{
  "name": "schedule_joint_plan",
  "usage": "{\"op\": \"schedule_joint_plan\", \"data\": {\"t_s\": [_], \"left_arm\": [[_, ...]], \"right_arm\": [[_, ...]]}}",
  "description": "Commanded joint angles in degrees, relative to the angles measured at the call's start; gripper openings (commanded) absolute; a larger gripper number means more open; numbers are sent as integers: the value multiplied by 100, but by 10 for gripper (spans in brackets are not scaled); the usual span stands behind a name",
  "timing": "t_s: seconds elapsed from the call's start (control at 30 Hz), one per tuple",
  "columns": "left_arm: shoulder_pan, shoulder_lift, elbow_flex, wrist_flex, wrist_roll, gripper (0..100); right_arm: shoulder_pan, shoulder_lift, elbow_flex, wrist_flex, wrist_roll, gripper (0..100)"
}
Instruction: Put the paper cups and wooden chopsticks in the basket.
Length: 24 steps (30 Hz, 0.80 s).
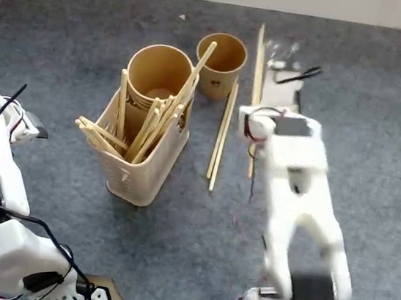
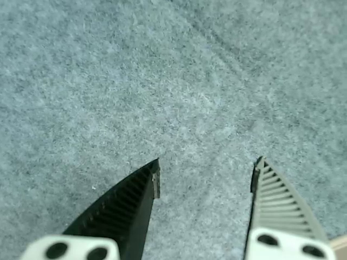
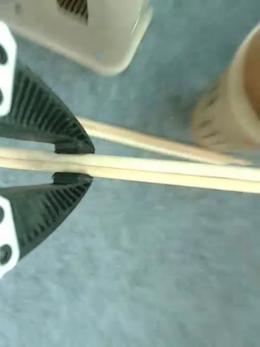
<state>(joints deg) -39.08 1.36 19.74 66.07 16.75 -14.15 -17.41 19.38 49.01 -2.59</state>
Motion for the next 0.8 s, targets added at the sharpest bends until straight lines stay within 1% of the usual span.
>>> {"op": "schedule_joint_plan", "data": {"t_s": [0.0, 0.07, 0.17, 0.27, 0.43, 0.77], "left_arm": [[101, -101, -22, -62, 35, 288], [101, -101, -22, -62, 35, 288], [84, -101, -13, -62, 35, 288], [75, -101, -13, -62, 35, 288], [75, -101, -13, -70, 35, 288], [92, -92, -13, -229, 35, 288]], "right_arm": [[-277, -1807, -40, 31, -79, 5], [-673, -2255, -48, -119, -105, 5], [-1473, -2651, -40, -752, -105, 5], [-2088, -2774, -40, -1420, -70, 5], [-2747, -2756, 145, -2580, -70, 5], [-3582, -2826, 2404, -4857, -105, 5]]}}
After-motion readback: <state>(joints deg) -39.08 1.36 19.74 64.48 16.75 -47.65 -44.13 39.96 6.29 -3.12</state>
